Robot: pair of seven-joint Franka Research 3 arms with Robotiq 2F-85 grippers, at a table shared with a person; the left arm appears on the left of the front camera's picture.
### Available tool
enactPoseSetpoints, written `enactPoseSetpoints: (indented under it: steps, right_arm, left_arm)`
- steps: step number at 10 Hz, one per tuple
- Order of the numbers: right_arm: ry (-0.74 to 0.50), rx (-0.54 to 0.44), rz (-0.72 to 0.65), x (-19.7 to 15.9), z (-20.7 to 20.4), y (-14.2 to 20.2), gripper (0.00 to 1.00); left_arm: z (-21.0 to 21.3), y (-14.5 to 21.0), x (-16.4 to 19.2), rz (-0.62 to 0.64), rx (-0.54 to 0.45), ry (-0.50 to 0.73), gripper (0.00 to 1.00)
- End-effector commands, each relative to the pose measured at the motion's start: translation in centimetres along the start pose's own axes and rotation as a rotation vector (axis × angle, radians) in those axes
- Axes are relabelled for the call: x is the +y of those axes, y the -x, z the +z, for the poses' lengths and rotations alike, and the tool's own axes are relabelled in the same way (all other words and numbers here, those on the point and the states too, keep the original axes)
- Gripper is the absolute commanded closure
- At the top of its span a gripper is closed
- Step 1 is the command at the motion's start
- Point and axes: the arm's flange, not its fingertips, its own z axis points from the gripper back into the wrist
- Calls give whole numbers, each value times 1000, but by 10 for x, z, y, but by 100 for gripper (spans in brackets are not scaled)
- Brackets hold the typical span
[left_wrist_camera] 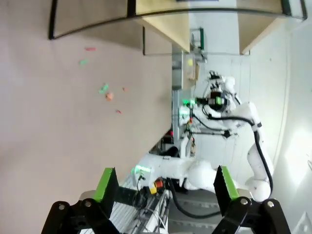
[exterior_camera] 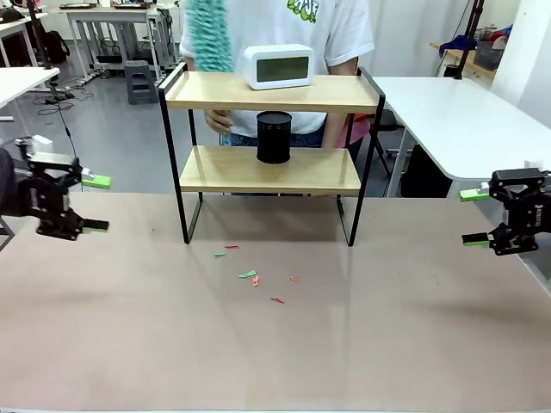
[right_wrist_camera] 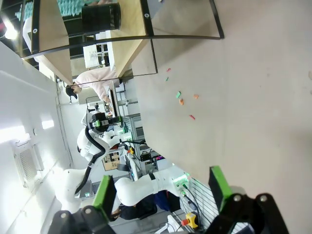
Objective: Clean the shelf.
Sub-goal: Hand the Duster back to the human.
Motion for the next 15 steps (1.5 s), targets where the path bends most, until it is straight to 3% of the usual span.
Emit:
enactPoseSetpoints:
  steps: [1,15]
  right_arm:
    - [-2,7,7,3,0,-1,0]
    - [-2,7,7,3,0,-1,0]
  left_arm:
    - [16,0,-7,4,-60,-34,0]
    - [16,0,-7,4,-60,-34,0]
